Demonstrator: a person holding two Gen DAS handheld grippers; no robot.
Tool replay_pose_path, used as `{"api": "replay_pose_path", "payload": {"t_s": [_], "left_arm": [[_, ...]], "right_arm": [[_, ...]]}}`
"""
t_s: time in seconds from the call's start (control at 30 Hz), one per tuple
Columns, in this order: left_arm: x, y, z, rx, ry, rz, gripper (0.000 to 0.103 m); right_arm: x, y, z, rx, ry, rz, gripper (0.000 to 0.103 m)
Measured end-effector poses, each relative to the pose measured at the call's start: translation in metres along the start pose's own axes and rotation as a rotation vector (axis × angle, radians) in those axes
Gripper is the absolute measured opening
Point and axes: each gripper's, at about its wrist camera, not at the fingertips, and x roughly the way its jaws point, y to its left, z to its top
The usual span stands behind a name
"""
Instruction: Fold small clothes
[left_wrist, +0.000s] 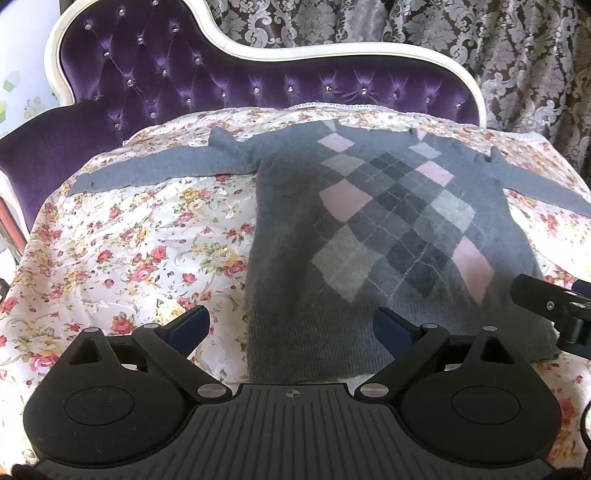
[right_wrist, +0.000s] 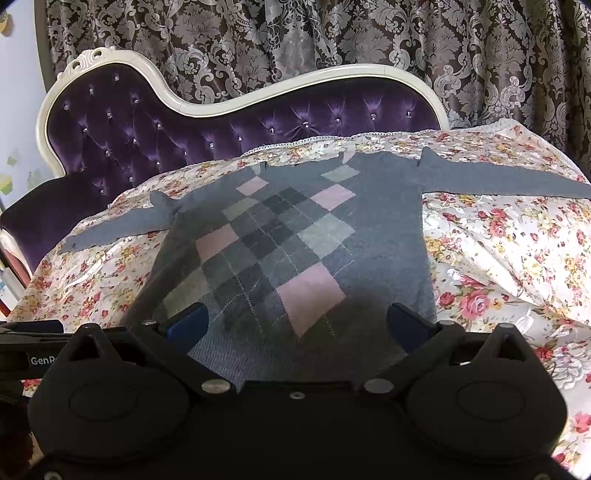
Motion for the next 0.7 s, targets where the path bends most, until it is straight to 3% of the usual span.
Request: {"api": "replay_pose_path", "payload": {"t_s": [0.7], "left_arm": [[0.0058, 0.0028, -0.0043, -0.015, 0.028, -0.019, 0.096]], "right_arm": [[0.0037, -0.0006, -0.0042, 0.002, 0.036, -0.001, 0.102]]}}
